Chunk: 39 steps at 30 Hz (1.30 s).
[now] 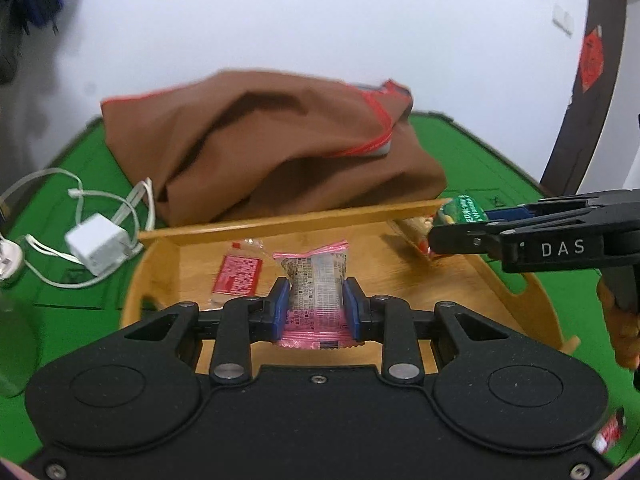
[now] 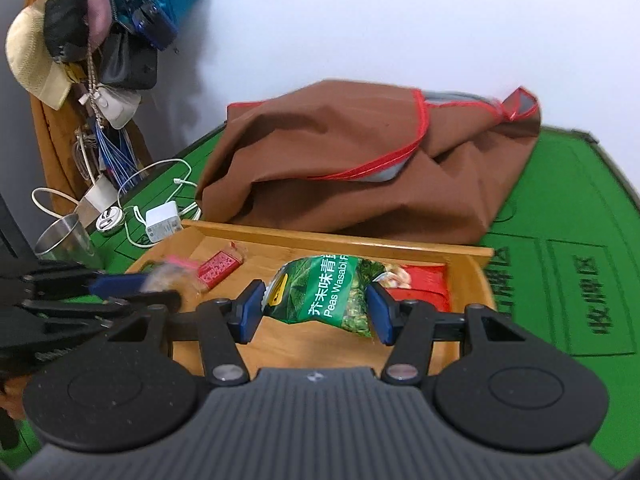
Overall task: Organize snacks
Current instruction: 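Carry both packets over the bamboo tray with both tools, then open both tools to release the packets into the tray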
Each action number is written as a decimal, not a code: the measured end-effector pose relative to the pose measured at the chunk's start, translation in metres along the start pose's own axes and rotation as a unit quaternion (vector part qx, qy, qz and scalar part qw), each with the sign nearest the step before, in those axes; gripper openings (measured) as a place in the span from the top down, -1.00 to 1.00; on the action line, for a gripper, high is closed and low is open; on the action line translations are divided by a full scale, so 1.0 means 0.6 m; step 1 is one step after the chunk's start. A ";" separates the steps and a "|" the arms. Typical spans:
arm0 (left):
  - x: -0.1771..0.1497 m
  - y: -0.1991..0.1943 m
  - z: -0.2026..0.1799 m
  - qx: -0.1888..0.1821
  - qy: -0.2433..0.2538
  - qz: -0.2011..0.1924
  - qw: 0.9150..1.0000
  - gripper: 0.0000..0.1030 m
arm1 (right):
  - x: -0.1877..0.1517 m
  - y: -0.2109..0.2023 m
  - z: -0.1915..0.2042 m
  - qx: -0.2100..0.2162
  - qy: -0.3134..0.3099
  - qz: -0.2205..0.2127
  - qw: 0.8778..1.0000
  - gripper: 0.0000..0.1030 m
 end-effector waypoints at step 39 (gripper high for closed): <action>0.032 0.154 0.075 0.013 -0.037 0.028 0.999 0.47 | 0.043 0.103 0.003 -0.022 0.006 0.030 0.999 -0.82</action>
Point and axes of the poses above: each gripper's, at about its wrist camera, not at the fingertips, and y roughly the way its jaws point, z to its left, x to its top, the point moved 6 cm from there along y, roughly the way its jaws point, and after that the axes turned 12 degrees about -x, right-handed, at the moved point
